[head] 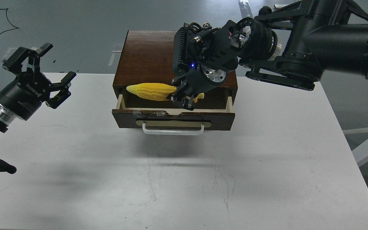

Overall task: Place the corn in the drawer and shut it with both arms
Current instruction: 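Lift the corn with the right gripper and carry it into the open drawer, then release the corn in the drawer and raise the right gripper away, then bring the left gripper down in front of the drawer handle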

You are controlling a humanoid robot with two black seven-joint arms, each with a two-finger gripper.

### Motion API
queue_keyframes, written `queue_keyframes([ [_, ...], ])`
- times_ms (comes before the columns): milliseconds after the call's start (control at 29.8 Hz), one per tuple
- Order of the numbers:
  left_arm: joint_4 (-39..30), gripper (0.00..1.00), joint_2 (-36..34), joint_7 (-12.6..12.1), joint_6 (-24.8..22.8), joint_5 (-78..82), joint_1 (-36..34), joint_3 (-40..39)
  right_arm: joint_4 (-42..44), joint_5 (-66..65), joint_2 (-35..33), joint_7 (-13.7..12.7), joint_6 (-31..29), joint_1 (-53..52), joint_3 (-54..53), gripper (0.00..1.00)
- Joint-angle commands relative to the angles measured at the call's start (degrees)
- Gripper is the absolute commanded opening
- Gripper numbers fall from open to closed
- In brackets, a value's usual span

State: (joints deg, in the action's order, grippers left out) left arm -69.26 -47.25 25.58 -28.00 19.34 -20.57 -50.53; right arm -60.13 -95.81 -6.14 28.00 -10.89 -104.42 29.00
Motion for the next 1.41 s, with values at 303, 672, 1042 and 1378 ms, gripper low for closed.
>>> queue_keyframes([
  [303, 0.00, 0.98, -0.03, 0.00, 0.00, -0.01, 0.00, 0.00, -0.16, 4.31, -2.91, 0.00, -0.01, -0.69, -1.75, 1.00],
  [672, -1.49, 0.98, -3.63, 2.42, 0.00, 0.26, -0.70, -0.79, -1.92, 48.00, -25.82, 0.00, -0.01, 7.80, -8.43, 1.00],
  [1042, -14.23, 0.98, -5.92, 2.42, 0.00, 20.27, -2.46, -1.76, -1.13, 72.95, -39.30, 0.00, 0.34, 44.54, -34.26, 1.00],
  [1378, -27.50, 0.98, 0.39, 2.42, 0.00, 53.82, -4.65, -1.15, -0.60, 73.22, -39.30, 0.00, 0.43, 61.79, -45.44, 1.00],
])
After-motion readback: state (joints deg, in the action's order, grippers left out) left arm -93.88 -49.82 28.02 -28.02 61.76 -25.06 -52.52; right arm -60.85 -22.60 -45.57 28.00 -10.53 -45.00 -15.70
